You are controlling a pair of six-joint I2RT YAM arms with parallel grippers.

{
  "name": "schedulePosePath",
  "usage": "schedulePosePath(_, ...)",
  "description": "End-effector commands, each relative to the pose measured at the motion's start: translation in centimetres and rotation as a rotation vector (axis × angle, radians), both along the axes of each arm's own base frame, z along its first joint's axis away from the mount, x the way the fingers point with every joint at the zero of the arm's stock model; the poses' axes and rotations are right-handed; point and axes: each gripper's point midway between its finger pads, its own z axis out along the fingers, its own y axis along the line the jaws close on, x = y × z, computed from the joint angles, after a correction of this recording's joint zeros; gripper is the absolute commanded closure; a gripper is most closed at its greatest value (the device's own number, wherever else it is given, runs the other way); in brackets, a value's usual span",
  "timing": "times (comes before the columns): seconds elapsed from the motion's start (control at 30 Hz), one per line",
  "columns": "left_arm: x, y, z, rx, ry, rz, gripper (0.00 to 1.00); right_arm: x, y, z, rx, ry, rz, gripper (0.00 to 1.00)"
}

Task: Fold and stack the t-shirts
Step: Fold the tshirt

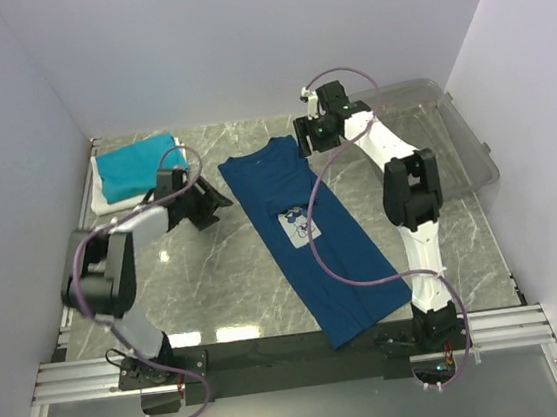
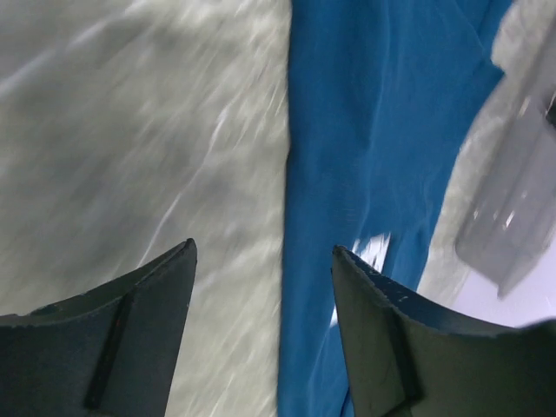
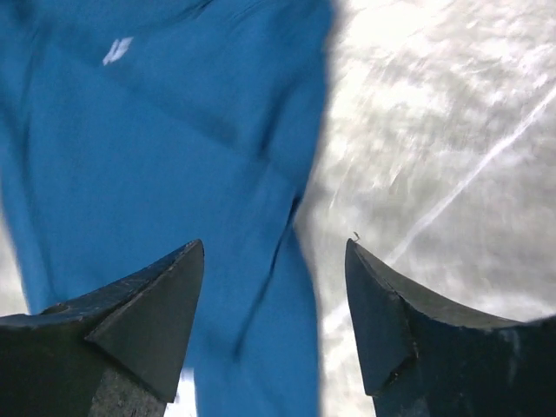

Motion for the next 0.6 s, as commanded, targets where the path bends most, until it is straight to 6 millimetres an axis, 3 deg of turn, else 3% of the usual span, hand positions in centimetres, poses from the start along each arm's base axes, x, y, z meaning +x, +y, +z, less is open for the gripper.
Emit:
schedulePosePath(0.0, 4.0, -1.7, 0.8, -0.003, -0.045, 0.035, 0.34, -4.0, 0.9, 6.7, 0.009, -0.137, 0.304, 0.27)
schedulePosePath(0.03, 5.2, -2.5, 0.0, 0.005, -0.034, 0.032, 0.35, -4.9, 0.9, 8.5, 0.015, -0.176, 0.330, 0.27)
schedulePosePath(0.07, 5.4, -2.8, -0.6, 0.012, -0.007, 0.032, 0.35, -6.1, 0.4, 7.3, 0.009, -0.148, 0.341, 0.27)
schedulePosePath(0.1, 5.8, -3.5, -0.9, 0.010, 0.000, 0.020, 0.38, -6.9, 0.4, 7.5, 0.013, -0.152, 0.360, 0.27)
schedulePosePath(0.13, 6.9, -3.9, -1.4, 0.020, 0.004, 0.023, 0.39, -7.5, 0.2, 9.3, 0.015, -0.205, 0.363, 0.27)
schedulePosePath(0.17, 6.8, -4.0, -2.2, 0.040, 0.037, 0.026, 0.41, -8.6, -0.1, 8.1, 0.014, -0.174, 0.359, 0.27)
schedulePosePath(0.23, 7.7, -4.3, -2.8, 0.059, 0.054, 0.033, 0.44, -9.7, -0.3, 9.7, 0.026, -0.211, 0.365, 0.27)
schedulePosePath(0.27, 8.0, -4.1, -3.1, 0.074, 0.059, 0.047, 0.45, -10.5, -0.4, 9.1, 0.034, -0.191, 0.360, 0.27)
schedulePosePath(0.37, 8.7, -3.8, -4.0, 0.104, 0.092, 0.071, 0.50, -11.7, -0.7, 9.9, 0.055, -0.203, 0.345, 0.27)
schedulePosePath(0.43, 9.1, -3.8, -4.8, 0.128, 0.122, 0.065, 0.57, -12.1, -1.0, 10.6, 0.069, -0.216, 0.332, 0.27)
schedulePosePath(0.57, 9.7, -3.8, -5.5, 0.150, 0.145, 0.048, 0.82, -12.5, -1.4, 11.1, 0.084, -0.211, 0.316, 0.27)
